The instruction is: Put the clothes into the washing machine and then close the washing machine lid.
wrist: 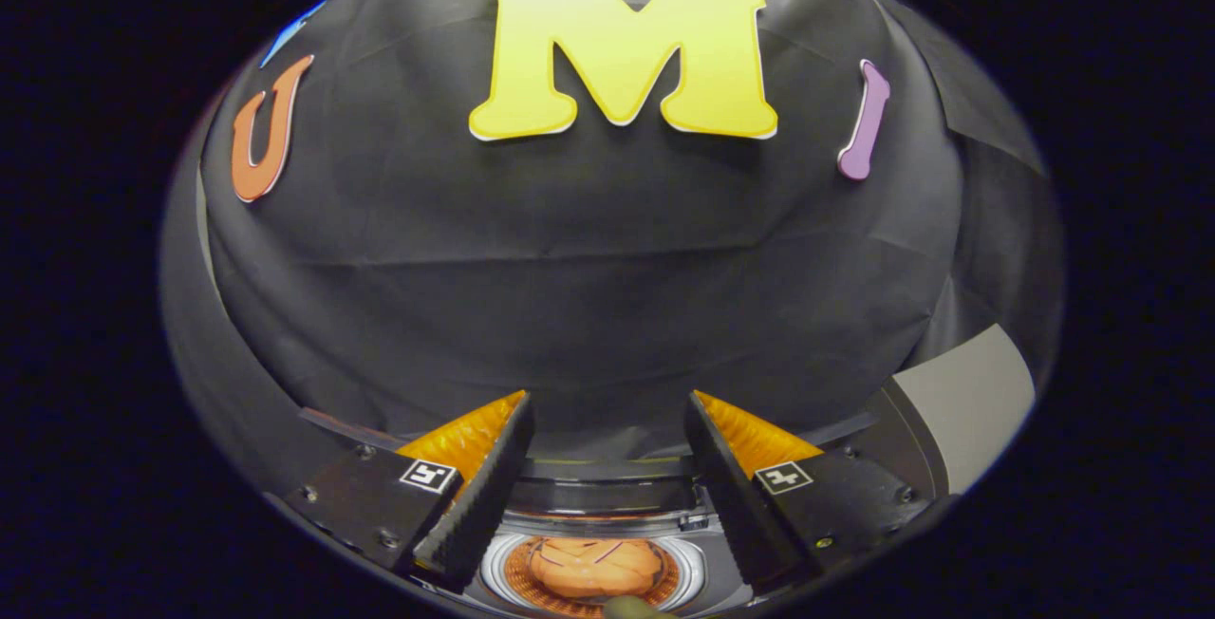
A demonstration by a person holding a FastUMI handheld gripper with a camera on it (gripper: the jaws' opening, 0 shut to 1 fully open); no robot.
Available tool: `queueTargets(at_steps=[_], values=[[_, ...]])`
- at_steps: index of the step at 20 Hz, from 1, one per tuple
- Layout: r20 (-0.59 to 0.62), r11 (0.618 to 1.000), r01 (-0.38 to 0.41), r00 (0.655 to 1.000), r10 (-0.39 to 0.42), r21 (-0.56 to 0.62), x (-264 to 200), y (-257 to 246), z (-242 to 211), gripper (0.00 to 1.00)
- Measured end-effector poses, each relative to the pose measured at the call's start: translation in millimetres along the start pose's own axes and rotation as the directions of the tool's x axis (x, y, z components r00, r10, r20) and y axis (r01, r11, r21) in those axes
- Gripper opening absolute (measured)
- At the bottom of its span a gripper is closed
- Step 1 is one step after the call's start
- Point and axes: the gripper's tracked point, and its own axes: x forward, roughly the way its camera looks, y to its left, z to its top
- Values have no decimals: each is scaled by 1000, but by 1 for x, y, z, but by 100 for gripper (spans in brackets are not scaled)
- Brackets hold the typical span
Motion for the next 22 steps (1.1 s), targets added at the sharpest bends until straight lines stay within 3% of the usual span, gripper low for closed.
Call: queueTargets(at_steps=[22], values=[[24,997,-78,997,79,-26,-58,-3,-49,99]])
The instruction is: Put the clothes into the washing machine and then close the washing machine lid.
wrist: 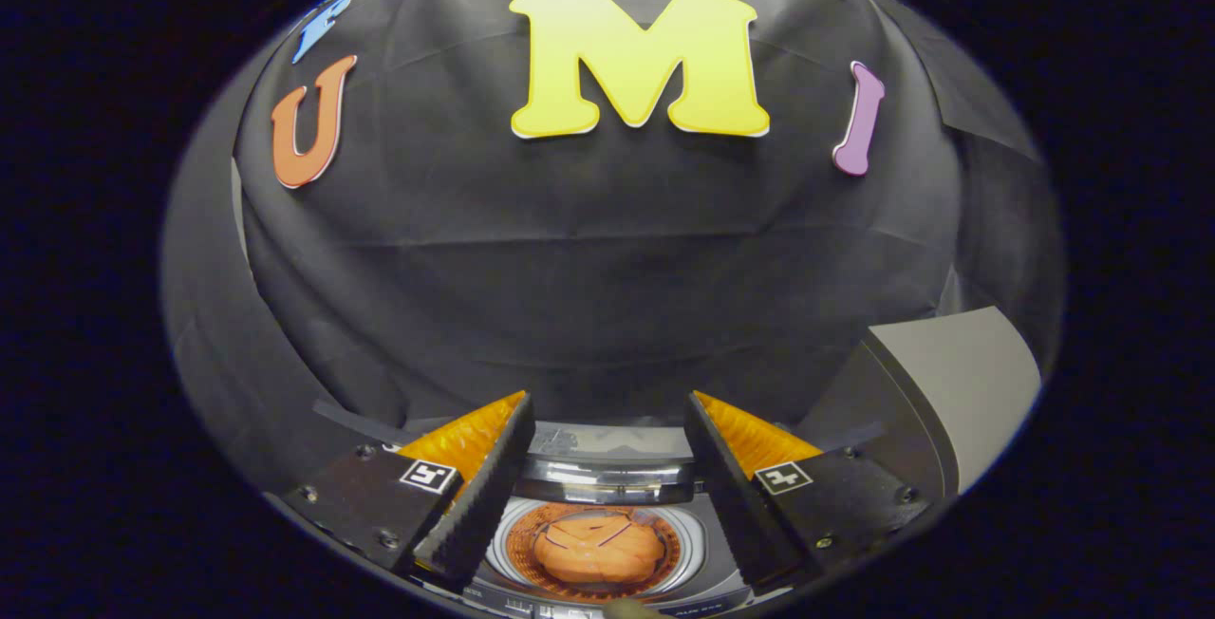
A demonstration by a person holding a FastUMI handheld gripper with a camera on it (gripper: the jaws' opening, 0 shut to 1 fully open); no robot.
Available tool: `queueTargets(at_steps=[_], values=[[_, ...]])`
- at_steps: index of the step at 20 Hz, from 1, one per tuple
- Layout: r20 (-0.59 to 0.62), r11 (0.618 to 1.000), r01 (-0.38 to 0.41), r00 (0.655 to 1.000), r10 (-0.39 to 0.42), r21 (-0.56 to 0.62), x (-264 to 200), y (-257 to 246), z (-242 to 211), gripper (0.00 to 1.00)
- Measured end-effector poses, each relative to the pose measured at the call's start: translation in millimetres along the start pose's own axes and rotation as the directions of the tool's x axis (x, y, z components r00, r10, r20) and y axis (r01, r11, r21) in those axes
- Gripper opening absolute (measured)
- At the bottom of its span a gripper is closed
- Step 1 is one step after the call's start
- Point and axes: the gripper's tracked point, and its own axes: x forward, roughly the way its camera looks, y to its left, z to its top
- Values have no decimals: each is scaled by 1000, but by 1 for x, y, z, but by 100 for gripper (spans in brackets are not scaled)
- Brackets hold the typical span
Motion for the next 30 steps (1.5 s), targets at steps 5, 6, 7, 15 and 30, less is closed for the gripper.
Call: queueTargets(at_steps=[5,6,7,15,30], values=[[-2,1000,-17,1000,17,-2,-9,1,-11,99],[-2,1000,-22,1000,22,-3,-10,1,-12,99],[-4,1000,-27,1000,27,-3,-11,1,-13,99],[-42,998,-45,998,44,-31,-28,4,-38,99],[-249,990,-123,963,103,-65,-49,5,-101,98]])
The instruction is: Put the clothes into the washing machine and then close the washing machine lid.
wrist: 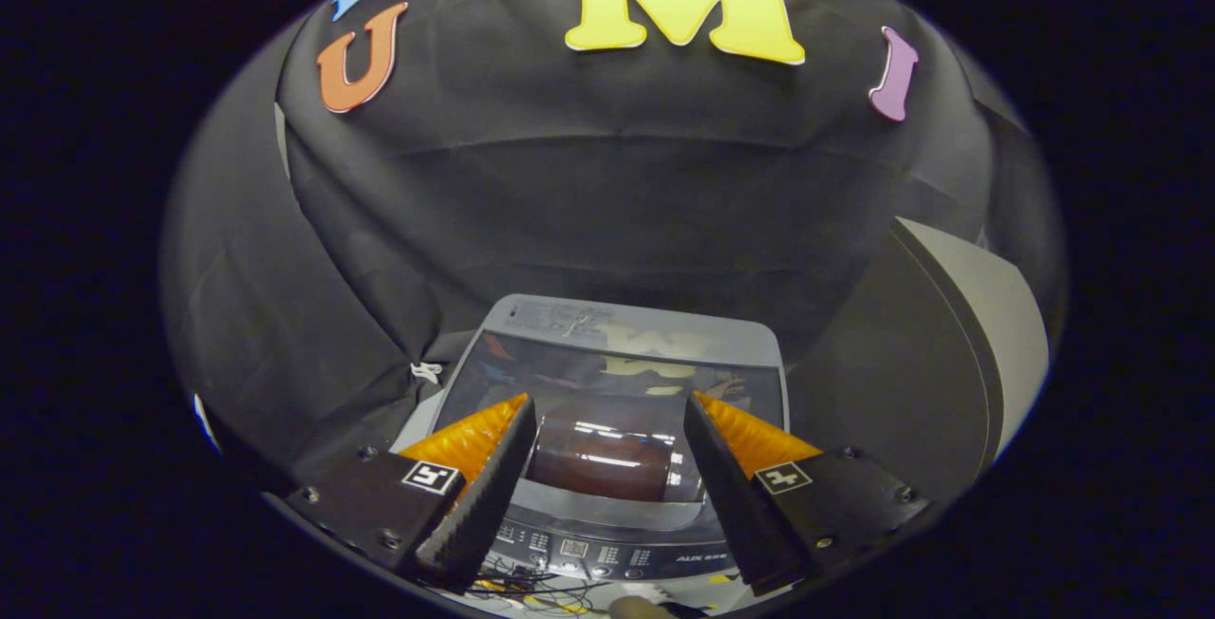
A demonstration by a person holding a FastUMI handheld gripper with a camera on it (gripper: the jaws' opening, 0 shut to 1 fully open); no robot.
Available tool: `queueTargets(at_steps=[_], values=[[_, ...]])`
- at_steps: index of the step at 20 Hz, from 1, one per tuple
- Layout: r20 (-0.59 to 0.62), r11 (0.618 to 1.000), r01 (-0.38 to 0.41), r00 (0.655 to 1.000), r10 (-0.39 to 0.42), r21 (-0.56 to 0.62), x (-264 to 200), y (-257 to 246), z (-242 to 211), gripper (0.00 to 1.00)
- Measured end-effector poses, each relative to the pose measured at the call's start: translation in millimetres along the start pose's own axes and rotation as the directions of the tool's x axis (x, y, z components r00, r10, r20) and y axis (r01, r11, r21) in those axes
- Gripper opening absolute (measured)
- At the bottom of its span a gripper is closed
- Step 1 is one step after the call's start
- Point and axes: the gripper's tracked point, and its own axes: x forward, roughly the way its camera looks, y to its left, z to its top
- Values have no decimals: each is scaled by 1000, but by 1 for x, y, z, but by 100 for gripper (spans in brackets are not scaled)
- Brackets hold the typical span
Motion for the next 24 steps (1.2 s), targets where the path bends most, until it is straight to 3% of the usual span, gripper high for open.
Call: queueTargets(at_steps=[5,10,14,19,21,24], values=[[71,999,-46,996,47,-17,-38,-7,18,98],[275,996,-85,957,93,-39,-138,-32,61,98],[489,997,-69,869,70,-20,-254,-82,86,98],[676,1000,2,736,-23,31,-362,-153,74,98],[687,999,29,725,-42,30,-385,-175,50,99],[653,995,71,751,-96,64,-402,-223,10,99]])
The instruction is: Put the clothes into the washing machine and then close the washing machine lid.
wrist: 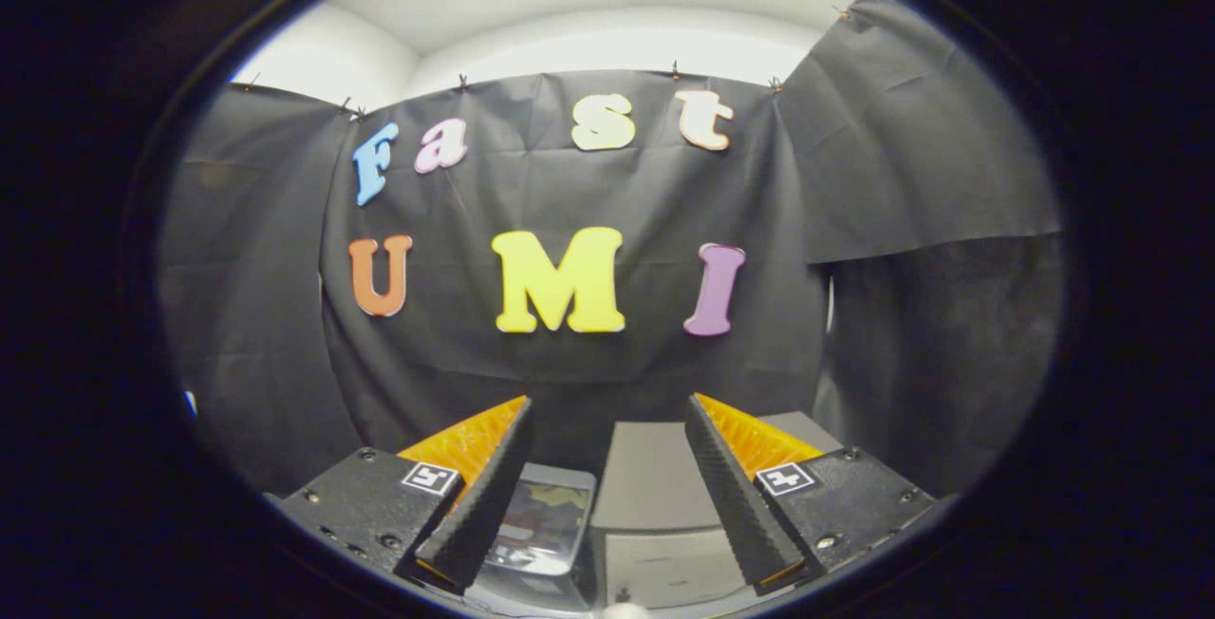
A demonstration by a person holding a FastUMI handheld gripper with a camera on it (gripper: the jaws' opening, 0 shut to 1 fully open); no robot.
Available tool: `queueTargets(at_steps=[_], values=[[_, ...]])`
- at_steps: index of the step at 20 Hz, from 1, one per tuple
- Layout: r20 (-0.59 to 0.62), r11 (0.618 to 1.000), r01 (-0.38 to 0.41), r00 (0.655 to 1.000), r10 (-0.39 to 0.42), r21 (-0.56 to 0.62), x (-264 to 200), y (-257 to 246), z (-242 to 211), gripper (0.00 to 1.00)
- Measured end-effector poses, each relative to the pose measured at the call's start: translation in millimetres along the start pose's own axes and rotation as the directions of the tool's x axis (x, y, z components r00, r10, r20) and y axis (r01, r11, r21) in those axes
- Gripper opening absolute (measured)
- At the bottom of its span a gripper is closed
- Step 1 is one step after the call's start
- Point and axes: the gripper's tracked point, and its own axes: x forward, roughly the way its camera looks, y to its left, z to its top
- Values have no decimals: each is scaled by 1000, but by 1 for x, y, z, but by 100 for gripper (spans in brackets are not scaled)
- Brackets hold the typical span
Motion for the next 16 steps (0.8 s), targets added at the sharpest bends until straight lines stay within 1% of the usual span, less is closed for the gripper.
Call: queueTargets(at_steps=[3,5,8,12,14,16], values=[[12,999,51,999,-51,18,-35,-50,-21,99],[1,997,83,997,-83,-12,-55,-81,-50,99],[-19,994,112,994,-112,16,-86,-115,-91,99],[-62,989,139,989,-136,55,-119,-149,-147,99],[-98,988,140,986,-133,69,-134,-157,-176,99],[-126,989,139,983,-132,56,-148,-163,-196,99]])
